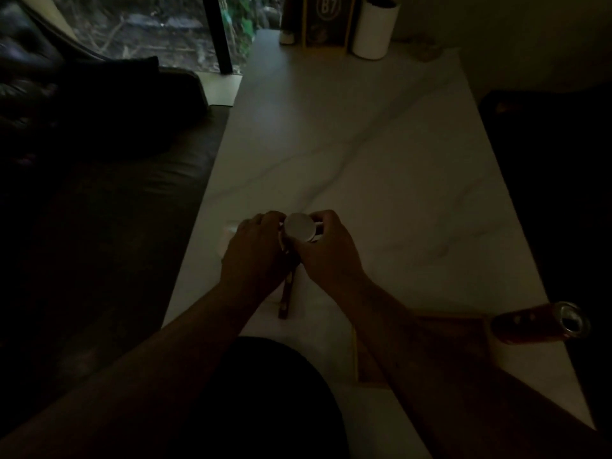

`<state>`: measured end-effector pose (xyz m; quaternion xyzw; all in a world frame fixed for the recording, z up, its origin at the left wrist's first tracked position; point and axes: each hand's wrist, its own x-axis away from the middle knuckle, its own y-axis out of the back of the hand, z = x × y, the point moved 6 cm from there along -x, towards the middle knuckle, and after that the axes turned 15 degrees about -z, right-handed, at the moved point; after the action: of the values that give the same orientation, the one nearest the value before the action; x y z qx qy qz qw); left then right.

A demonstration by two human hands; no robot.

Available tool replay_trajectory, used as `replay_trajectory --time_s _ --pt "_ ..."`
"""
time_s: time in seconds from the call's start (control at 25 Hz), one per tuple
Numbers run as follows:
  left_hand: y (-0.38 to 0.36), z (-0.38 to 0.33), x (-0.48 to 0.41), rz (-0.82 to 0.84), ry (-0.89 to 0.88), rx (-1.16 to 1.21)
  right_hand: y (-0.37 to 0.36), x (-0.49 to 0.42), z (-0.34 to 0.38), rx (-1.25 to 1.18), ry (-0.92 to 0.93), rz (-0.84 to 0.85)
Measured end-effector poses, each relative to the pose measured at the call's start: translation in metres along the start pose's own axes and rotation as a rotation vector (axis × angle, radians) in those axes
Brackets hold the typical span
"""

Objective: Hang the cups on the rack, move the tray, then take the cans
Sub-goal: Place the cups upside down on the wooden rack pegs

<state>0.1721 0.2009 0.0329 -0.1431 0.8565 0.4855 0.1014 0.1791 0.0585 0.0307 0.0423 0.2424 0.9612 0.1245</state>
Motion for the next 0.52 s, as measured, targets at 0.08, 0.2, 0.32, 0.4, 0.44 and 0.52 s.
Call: replay_trajectory --time_s 0.08,0.2,0.32,0.4,0.44,0.52 --pt "-0.011 0.008 -0.002 0.015 0.015 0.004 -0.011 -0.005 -0.006 0.021 -0.014 0.001" --pt "-0.022 0.010 -0.004 0.044 0.017 0.012 -0.021 -0.010 -0.022 0.053 -0.059 0.023" --pt "-0.032 0.012 0.000 0.123 0.021 0.001 -0.027 -0.013 -0.037 0.085 -0.120 0.072" --pt "-0.036 0.013 0.003 0.163 0.021 -0.032 -0.032 -0.014 -0.044 0.107 -0.145 0.097" --pt "-0.037 0.013 0.004 0.177 0.019 -0.043 -0.033 -0.014 -0.046 0.111 -0.149 0.101" --pt "-0.037 0.012 0.004 0.195 0.023 -0.060 -0.035 -0.015 -0.048 0.111 -0.154 0.102"
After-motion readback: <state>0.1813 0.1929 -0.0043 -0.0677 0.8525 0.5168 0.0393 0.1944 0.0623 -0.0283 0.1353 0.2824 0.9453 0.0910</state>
